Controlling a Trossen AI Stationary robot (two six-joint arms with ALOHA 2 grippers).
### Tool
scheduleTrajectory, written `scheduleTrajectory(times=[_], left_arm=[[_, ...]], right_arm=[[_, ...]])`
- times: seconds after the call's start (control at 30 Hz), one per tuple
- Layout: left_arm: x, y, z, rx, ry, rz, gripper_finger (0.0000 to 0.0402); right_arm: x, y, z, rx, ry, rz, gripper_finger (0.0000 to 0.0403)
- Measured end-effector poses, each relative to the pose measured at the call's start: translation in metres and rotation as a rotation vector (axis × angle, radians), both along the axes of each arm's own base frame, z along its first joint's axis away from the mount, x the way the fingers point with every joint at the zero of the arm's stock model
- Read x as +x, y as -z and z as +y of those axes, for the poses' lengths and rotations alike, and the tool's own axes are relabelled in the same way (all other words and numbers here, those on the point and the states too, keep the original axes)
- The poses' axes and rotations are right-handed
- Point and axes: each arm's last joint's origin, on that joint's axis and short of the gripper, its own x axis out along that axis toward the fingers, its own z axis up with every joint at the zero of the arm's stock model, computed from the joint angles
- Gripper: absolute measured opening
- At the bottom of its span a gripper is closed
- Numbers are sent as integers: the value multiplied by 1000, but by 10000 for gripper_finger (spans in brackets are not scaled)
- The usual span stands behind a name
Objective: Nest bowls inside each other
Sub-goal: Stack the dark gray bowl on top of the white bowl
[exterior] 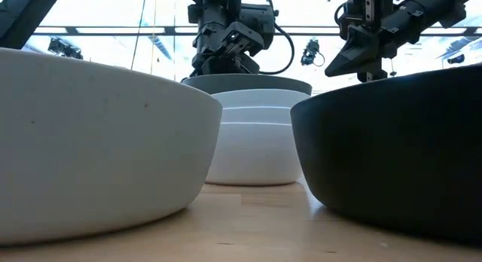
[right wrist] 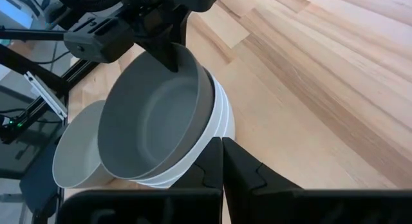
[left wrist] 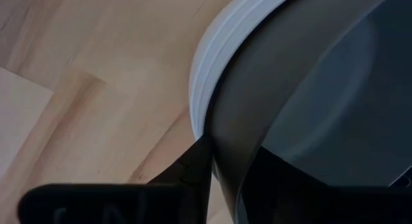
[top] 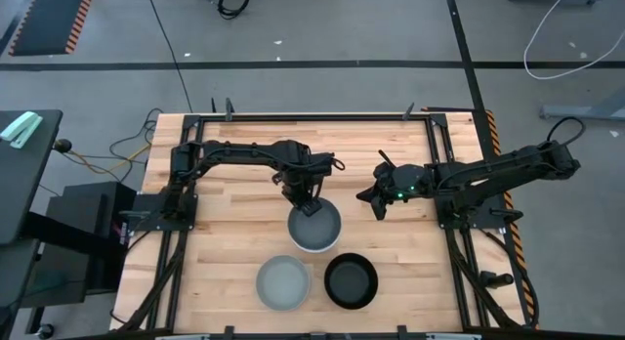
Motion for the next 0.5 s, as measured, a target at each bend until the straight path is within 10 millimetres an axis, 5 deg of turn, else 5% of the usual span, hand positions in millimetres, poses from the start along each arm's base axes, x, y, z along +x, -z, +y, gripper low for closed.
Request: scheduleTrajectory(times=[0.5], left_arm=[[-2, -18, 12, 7, -24, -18, 134]], right_arm=[[0, 0, 0, -10, -7, 3, 6]])
